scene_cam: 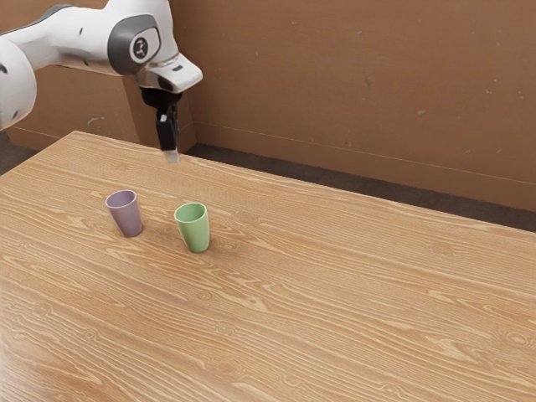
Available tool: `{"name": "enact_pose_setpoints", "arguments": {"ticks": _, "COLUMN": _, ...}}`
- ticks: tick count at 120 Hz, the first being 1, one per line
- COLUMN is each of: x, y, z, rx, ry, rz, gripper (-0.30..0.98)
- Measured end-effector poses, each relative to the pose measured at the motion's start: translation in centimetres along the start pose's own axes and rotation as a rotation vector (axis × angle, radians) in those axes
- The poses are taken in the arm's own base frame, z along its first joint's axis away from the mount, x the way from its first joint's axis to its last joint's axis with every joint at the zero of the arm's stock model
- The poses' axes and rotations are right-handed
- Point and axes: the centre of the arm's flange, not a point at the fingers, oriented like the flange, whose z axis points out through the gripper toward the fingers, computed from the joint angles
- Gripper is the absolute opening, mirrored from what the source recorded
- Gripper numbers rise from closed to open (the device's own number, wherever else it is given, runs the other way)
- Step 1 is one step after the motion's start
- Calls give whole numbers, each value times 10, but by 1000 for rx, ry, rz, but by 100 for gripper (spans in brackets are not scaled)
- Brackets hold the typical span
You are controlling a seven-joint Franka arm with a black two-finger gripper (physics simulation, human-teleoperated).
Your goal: Place the right cup onto the left cup
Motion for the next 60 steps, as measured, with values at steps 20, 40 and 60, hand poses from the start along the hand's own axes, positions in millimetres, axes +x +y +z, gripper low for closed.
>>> {"name": "enact_pose_setpoints", "arguments": {"ticks": 20, "x": -7, "y": -3, "z": 41, "rx": -39, "ry": 13, "rz": -22, "gripper": 69}}
{"name": "enact_pose_setpoints", "arguments": {"ticks": 40, "x": -10, "y": -3, "z": 102, "rx": -67, "ry": 8, "rz": -40, "gripper": 69}}
{"name": "enact_pose_setpoints", "arguments": {"ticks": 60, "x": -8, "y": -10, "z": 148, "rx": -59, "ry": -4, "rz": -52, "gripper": 69}}
